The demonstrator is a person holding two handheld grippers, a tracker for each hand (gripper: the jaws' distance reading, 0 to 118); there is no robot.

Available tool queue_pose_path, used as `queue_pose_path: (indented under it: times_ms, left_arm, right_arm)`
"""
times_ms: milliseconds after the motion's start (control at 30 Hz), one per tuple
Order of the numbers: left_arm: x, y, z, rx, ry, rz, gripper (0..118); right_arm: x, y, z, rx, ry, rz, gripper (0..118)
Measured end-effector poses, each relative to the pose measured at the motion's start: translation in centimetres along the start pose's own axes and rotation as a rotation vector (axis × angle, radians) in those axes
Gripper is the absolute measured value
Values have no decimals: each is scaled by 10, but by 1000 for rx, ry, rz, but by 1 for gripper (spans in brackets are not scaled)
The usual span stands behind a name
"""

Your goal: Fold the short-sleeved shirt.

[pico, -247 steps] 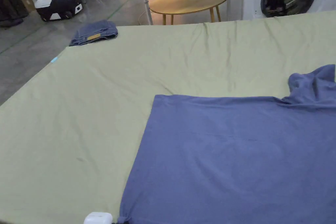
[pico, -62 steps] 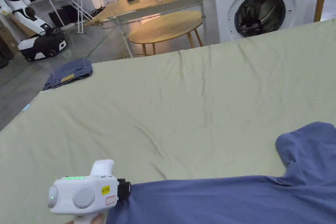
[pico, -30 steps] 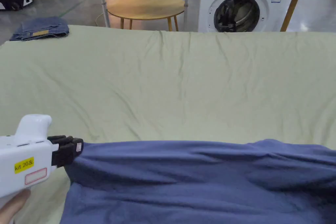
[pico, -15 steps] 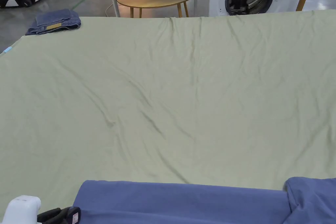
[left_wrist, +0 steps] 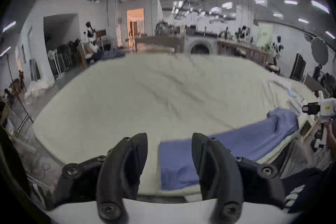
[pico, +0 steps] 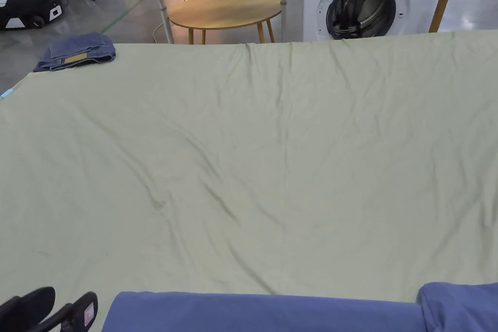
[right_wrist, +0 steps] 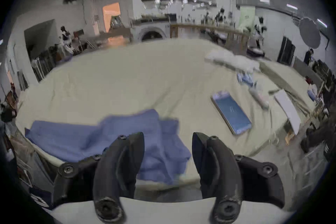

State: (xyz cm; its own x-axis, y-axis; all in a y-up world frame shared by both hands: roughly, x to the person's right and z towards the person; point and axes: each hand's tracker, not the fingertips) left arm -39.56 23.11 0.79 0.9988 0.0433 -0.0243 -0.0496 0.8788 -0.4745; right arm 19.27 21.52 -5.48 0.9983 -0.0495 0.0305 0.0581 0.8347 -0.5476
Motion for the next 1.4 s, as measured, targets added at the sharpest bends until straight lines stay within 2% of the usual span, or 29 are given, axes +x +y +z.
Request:
queue_pose_path:
  times_ms: [100,133,167,200,233,267,467,600,667,733,833,867,967,1033,1133,1167,1233,1267,1367,1400]
  left_arm:
    - [15,15,14,147,-19,-15,48]
    - [22,21,15,166,-1,-18,43]
    - [30,24,14,196,12,-7,26]
    - [38,28,12,219,14,11,9]
    - [43,29,10,249,-4,34,1]
    - [45,30,8,261,-16,58,0]
    - [43,36,1,179,-102,71,0]
    - [9,28,-3,140,-172,193,0]
    - [-20,18,-10,65,-184,286,9]
    - [-53,-3,-24,-30,-273,399,66]
    - [-97,-43,-46,-90,-397,626,71]
    - [-103,-51,-50,-130,-373,680,72]
    - [-120,-79,-67,-168,-396,717,72]
    - [-123,-94,-82,-206,-483,743,72]
    - [-120,-115,-113,-294,-520,853,71]
    - [-122,-121,-121,-318,-467,845,70]
    - [-123,-125,-128,-251,-591,938,68]
    - [-116,-125,-131,-247,-617,986,60]
    - [-95,-125,-149,-361,-596,962,11]
    - [-88,-125,-152,-402,-549,908,9]
  right_arm:
    - [-36,26,10,87,61,3,57]
    - [-46,32,9,101,88,8,56]
    - [-54,36,7,110,123,13,47]
    - [-64,40,6,116,156,19,28]
    - [-72,42,4,130,188,13,8]
    - [-80,43,1,140,202,17,0]
    - [-103,50,-4,138,236,54,0]
    - [-104,50,-1,146,262,46,0]
    - [-102,49,1,139,268,50,0]
    - [-97,46,1,122,264,39,0]
    - [-88,37,-3,71,264,-8,0]
    - [-87,36,-4,59,263,-16,0]
    - [-82,30,-5,36,258,-33,0]
    - [-81,29,-6,23,253,-33,0]
    - [-79,27,-8,8,245,-27,0]
    - [-79,27,-8,6,244,-25,0]
    - [-75,24,-9,5,241,-21,0]
    - [-74,24,-9,2,241,-20,0]
    - [-73,20,-10,-4,241,-22,0]
    - [-72,19,-11,-8,242,-25,0]
